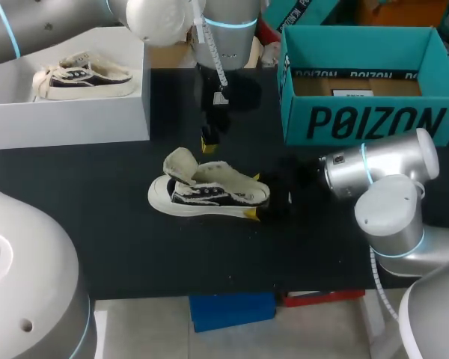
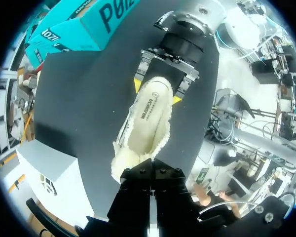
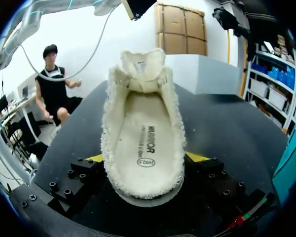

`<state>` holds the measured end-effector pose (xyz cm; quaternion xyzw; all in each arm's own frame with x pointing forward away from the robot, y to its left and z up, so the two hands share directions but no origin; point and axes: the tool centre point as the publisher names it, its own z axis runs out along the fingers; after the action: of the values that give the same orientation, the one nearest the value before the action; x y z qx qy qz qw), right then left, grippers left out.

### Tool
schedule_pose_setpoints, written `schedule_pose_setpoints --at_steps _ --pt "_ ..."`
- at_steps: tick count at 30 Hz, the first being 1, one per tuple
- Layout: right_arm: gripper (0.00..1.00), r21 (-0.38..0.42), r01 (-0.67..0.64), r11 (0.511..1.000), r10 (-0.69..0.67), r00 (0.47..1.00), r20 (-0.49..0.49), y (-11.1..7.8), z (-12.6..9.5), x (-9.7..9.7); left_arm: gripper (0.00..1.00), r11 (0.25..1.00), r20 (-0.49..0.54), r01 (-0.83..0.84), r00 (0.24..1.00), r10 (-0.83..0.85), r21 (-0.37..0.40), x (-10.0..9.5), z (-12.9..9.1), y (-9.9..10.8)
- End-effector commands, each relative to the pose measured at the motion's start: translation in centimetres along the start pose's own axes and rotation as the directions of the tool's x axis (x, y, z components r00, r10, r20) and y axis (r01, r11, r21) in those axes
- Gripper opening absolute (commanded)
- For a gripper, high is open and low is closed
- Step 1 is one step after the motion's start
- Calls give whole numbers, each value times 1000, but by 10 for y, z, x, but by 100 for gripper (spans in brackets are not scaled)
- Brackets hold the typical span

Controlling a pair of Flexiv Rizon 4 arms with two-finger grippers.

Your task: Take the shoe out of the shoebox, open the shoe tongue, remove and reinsert the insole, then place the shoe into the shoebox

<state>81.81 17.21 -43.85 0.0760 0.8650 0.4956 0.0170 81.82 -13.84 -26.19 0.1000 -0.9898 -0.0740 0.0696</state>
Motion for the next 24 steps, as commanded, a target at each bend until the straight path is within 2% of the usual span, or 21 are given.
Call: schedule_pose_setpoints --at_steps 1,2,4,11,18,24 --pt "0 0 -1 1000 1 1000 0 -3 1 0 0 829 -63 -552 828 558 90 -8 6 -3" --pt "0 0 -1 1000 1 1000 0 -3 1 0 0 817 -38 -567 819 573 102 -9 7 -3" --pt "0 0 -1 1000 1 1000 0 -3 1 0 0 800 -11 -571 813 583 186 -11 10 -4" --pt "0 0 -1 1000 1 1000 0 -3 1 0 0 783 65 -543 832 552 304 -21 17 -8" --pt "0 0 -1 1000 1 1000 0 -3 1 0 0 805 53 -481 867 495 348 -19 32 -16" --pt "0 0 -1 1000 1 1000 0 -3 1 0 0 825 31 -443 886 463 350 -18 38 -18"
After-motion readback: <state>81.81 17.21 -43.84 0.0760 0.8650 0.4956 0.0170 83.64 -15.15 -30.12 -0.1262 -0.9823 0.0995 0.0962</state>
